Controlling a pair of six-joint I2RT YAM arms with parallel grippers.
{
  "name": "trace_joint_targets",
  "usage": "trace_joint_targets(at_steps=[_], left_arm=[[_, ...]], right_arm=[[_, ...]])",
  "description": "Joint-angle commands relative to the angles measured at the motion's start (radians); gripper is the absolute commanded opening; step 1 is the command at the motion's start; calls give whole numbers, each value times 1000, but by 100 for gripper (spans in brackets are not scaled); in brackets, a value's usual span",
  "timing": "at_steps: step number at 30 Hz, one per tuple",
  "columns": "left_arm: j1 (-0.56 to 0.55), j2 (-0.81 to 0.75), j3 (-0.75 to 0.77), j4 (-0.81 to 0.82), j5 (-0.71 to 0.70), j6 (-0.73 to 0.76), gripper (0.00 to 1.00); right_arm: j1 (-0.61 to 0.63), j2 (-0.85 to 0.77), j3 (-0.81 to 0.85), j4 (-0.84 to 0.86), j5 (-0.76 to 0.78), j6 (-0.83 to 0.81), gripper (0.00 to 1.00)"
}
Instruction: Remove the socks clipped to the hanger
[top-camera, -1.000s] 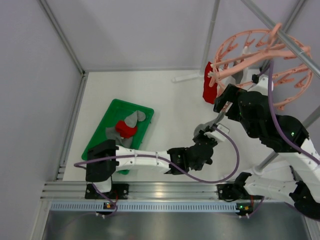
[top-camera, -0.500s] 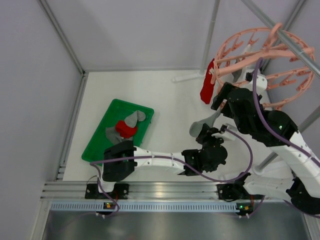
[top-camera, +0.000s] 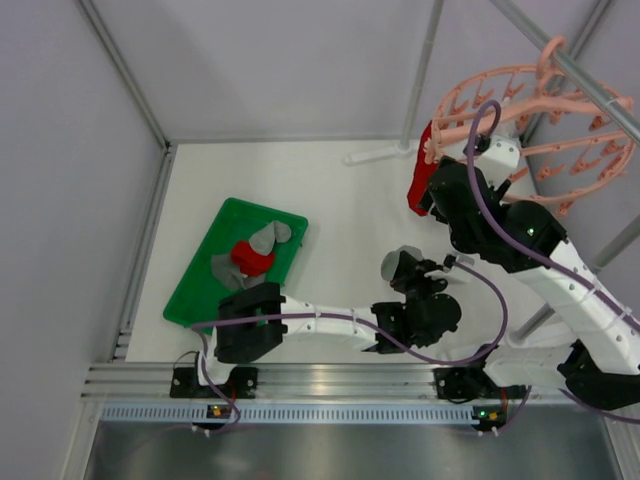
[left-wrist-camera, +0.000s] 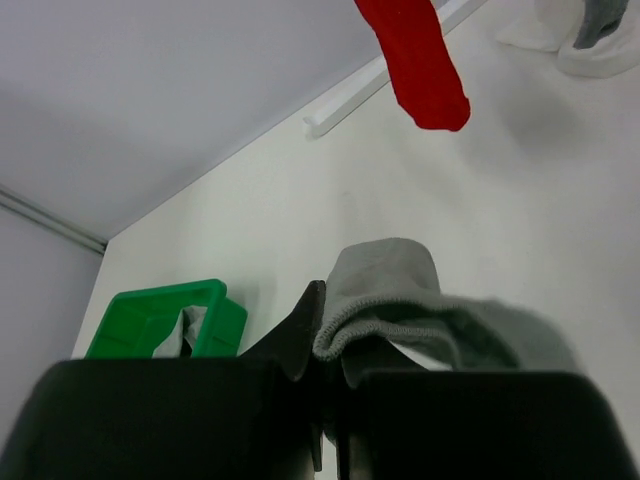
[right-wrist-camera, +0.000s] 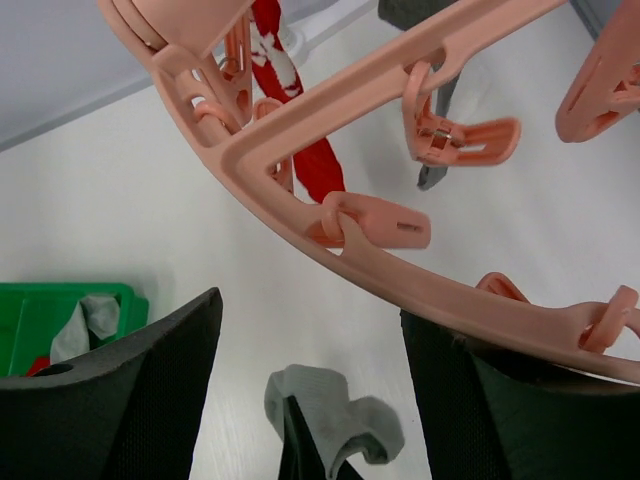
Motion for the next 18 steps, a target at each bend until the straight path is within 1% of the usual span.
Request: trace_joint_targets(at_steps=[1,6,8,10,11,12,13,14,15,16,17,18], left_arm=[[-7,6,35,-3,-43,5,0],[-5,3,23,-3,-36,-5,0],[-1,-3,1,-3,-34,-5,0],[21,-25,-26,-6,-10,-8,0],[35,-39,-67,-11,2,-14,0],[53,-81,-97,-14,7,-24,0],[90,-110,-130,-14,12,-59,0],[108,-144,-202,-41,35,-89,0],[127,-223,-232,-89,61,-138,0],[169,-267,-252,-185,116,-319,0],[197,-311,-270,-386,266,-433,0],[237,-400,-293,-426,365,-521,0]], right_arm=[[5,29,61,-44,70,19,69],[5,17,43,-36,60,13,69],[6,2,20,-4,34,-16,70],[6,-34,-25,29,-4,-39,73],[6,-46,-37,39,-18,-46,74],[6,-78,-69,52,-34,-52,77],[6,-98,-86,63,-59,-56,79],[8,-118,-105,85,-68,-56,80],[6,-161,-141,92,-78,-58,83],[6,-182,-157,98,-85,-58,86],[6,-198,-171,102,-84,-55,88],[6,-222,-191,99,-79,-55,92]])
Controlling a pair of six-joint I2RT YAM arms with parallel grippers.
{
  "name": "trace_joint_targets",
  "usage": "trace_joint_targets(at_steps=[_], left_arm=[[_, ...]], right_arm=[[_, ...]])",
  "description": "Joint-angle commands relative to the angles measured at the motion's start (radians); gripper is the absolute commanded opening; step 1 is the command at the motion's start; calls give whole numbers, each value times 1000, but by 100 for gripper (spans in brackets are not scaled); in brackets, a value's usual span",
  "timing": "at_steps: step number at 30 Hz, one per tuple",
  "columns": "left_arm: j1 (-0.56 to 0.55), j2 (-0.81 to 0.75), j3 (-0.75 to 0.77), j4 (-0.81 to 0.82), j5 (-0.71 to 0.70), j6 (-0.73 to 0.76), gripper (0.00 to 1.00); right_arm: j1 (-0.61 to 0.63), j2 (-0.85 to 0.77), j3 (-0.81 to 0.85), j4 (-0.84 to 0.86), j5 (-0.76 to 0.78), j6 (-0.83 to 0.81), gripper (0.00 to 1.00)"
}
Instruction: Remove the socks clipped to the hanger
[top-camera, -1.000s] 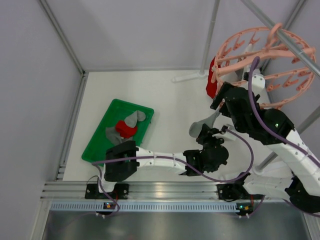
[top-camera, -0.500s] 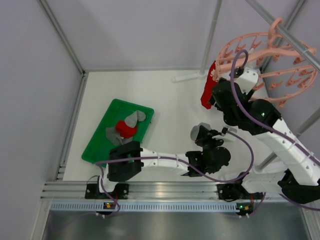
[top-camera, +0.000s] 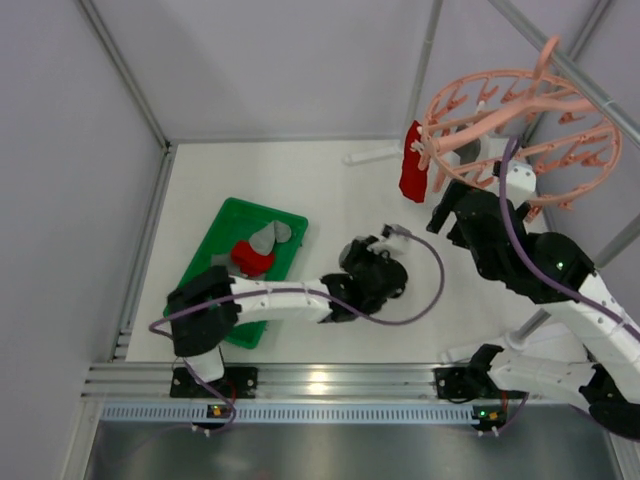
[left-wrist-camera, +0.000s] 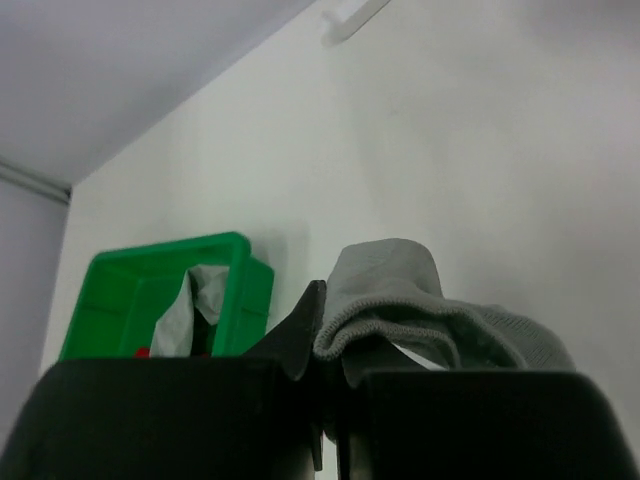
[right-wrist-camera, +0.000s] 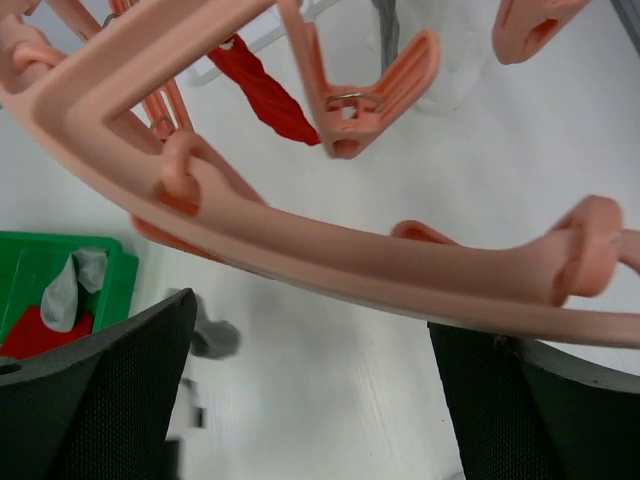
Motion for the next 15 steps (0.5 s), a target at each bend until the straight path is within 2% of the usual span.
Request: trace_joint_targets(at_steps=[1,4,8,12,15], left_arm=[[183,-282,-114,-236,315,-413,0],[313,-446,-231,-245,476,-515,0],[465,-588,-300,-347,539,-609,3],[617,-733,-389,-414,571,-656,4],[769,-786,-451,-443,628,-705,4]], right_arm=[[8,-78,-35,61,-14,-17,92],[6,-101,-61,72,-38,-40,94],[6,-132,-92,99,-86,-55,99],[6,-193,-121,129,-109,-76,99],[6,-224,-132,133,-112,-84,99]])
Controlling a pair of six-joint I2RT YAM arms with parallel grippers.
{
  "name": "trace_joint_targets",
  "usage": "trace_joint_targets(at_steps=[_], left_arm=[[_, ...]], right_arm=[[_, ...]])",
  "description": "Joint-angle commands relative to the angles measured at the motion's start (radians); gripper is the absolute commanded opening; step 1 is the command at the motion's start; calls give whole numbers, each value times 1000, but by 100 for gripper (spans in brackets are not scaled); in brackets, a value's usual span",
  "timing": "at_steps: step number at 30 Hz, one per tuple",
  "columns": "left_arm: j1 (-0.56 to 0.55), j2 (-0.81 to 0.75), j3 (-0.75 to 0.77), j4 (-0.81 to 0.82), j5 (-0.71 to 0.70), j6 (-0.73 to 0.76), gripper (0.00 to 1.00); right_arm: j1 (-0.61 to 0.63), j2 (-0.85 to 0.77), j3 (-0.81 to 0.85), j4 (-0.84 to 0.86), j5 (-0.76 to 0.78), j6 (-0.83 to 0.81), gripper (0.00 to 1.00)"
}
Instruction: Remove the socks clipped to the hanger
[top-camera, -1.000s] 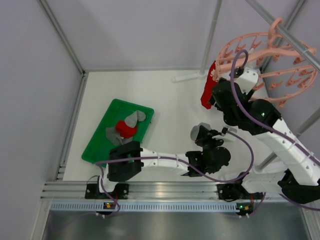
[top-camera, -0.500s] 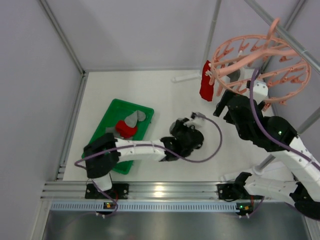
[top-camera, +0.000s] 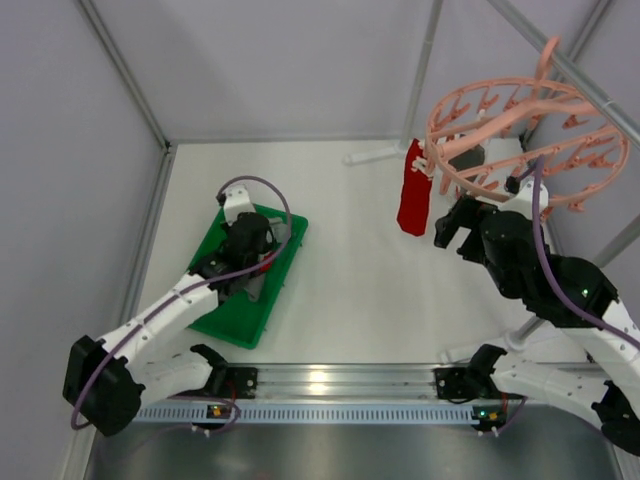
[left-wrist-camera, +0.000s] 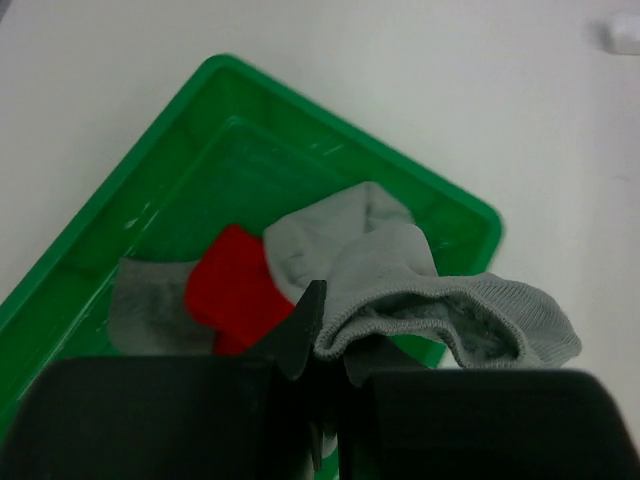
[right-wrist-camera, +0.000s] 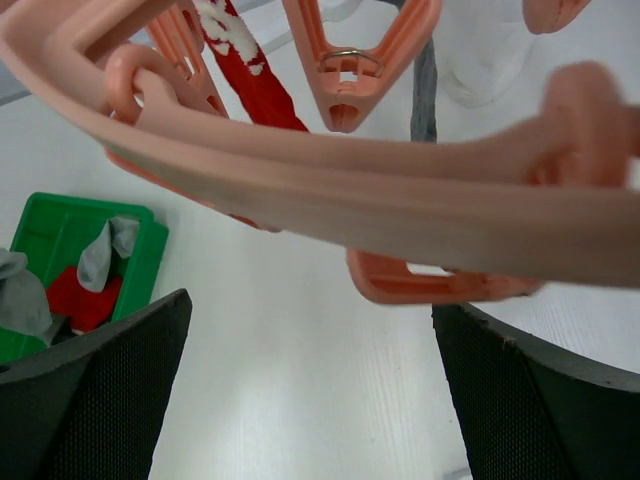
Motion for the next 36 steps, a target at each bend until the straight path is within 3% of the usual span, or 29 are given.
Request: trace_joint_targets(at_steps=[1,3,4,5,6,10,13,18,23,27,30,36], left_arm=[[120,-54,-73,-84,100,-113,4],[158,-66,-98,-95,103,-146,5],[187,-71,-122,-98,98,-173,22],[197,-75,-132,-98,91,-184,56],[203,-77,-138,-96,80,-195,98],[203,-59,-111,-95,104,-226,99],[188,-19,-25,-67,197,-188,98],[154,124,112,127,654,0,99],[156,307,173,542,963,23,98],[156,504,302,735,1129,-69,98],[156,650,405,872,1154,-161,99],[154,957,687,964,1276,-252,99]], right_arm=[[8,-50,-5,72,-19,-32,100],[8,-62,-17,75,-22,-37,99],[6,-65,-22,72,-24,-42,99],[8,-68,-24,68,-24,-45,99],[6,-68,-25,60,-24,-43,99],[6,-79,-25,49,-27,-45,100],[8,-91,-24,35,-29,-40,99],[6,-116,-28,11,-16,-26,99],[6,-114,-25,-27,-13,-12,100],[8,-123,-8,-50,-13,0,99],[6,-125,6,-64,-13,4,100],[6,-113,7,-93,-10,18,99]])
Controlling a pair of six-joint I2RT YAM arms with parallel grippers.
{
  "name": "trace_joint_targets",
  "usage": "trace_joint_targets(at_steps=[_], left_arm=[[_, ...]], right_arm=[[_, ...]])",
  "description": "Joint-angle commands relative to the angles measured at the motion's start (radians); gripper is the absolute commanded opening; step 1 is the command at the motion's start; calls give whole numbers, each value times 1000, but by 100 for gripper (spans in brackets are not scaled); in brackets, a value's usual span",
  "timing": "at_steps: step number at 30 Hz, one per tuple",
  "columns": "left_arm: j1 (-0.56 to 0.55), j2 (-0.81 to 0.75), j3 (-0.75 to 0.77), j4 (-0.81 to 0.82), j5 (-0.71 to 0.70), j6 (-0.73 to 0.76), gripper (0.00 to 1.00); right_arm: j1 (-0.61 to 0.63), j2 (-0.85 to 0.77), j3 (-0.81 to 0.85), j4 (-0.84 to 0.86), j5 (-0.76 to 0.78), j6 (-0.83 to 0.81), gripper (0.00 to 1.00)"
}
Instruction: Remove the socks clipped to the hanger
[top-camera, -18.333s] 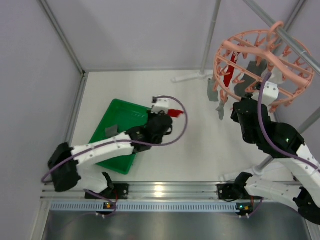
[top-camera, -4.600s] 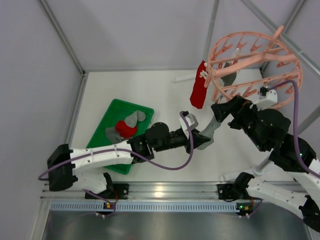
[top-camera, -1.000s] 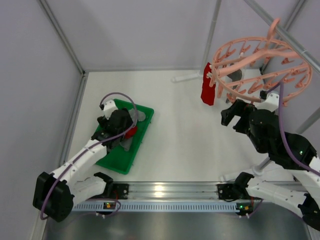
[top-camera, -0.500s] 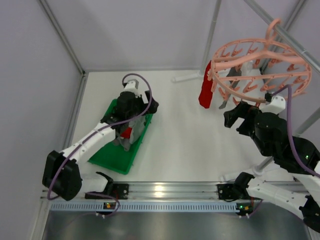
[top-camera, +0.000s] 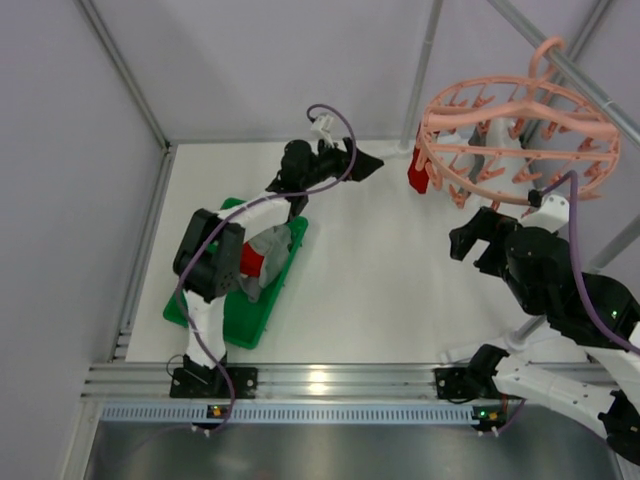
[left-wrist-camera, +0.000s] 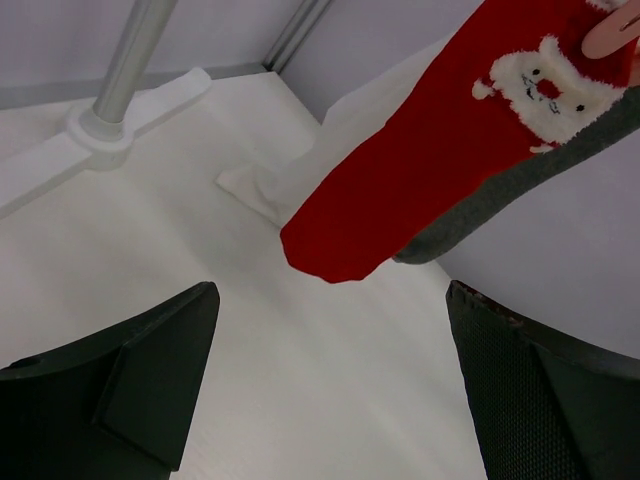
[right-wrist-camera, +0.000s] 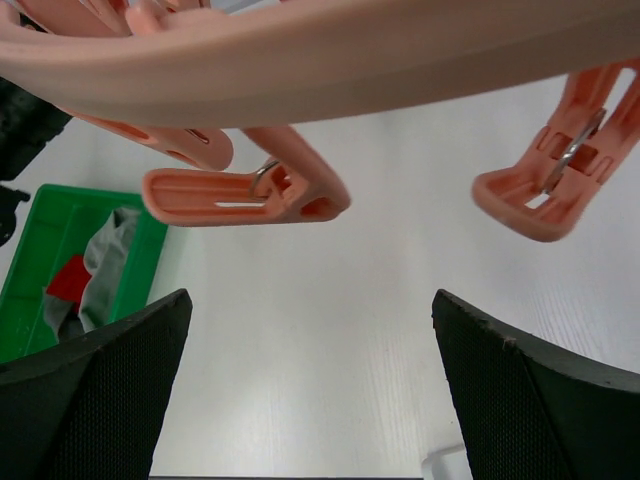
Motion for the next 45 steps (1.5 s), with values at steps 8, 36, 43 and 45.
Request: trace_joint_targets(at_steps=[8,36,43,45], left_arm=[[13,305,271,482,328,-148,99],[-378,377,390,202,-547,255,99],[-465,474,588,9,-1039,408,98],[-479,474,588,7,-1121,414,98]], right_arm=[[8,53,20,-31,-7,8,99],[6,25,45,-40,1,27,99],[6,8,54,-50,-4,31,100],[6,8,56,-59,-2,33,100]])
